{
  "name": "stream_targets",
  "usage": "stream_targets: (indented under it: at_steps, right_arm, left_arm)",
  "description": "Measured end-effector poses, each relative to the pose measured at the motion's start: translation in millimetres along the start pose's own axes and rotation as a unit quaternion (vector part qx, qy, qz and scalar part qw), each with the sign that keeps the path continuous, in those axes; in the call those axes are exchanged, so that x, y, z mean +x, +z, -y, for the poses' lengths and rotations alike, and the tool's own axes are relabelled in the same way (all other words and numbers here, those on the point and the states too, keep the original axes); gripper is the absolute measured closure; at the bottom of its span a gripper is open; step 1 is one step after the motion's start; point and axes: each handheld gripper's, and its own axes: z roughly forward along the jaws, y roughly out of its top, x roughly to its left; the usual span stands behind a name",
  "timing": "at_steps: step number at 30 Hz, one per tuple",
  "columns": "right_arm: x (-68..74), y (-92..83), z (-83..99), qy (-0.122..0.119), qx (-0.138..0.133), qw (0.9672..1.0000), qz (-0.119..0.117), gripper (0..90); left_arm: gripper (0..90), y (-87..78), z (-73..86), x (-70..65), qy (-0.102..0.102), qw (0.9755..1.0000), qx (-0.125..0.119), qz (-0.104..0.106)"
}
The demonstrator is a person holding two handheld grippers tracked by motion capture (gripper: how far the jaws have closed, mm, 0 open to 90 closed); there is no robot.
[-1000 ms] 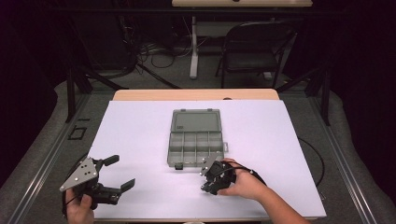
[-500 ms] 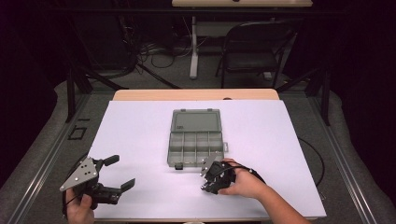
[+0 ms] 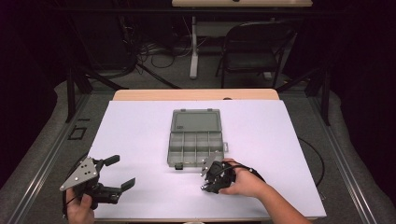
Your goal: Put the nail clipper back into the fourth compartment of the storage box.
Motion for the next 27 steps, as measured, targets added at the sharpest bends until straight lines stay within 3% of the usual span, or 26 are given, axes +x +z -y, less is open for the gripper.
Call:
stream_targets:
  at_steps: [6,12,27]
  right_arm:
    - [0.3,-0.4,-0.3,0.006,0.003,1.0,0.003,67.8]
    - [3.2,-0.5,-1.0,-0.004,0.006,1.0,0.0,75.9]
    - [4.5,-0.2,-2.8,-0.008,0.014,0.9999,-0.004,80.0]
  left_arm:
    - [6.0,0.3,-0.1,0.4,-0.001,1.0,0.0,0.0]
    - [6.4,0.7,0.1,0.6,-0.002,1.0,0.002,-0.001]
    - [6.8,0.0,0.0,1.0,-0.003,1.0,0.004,-0.002]
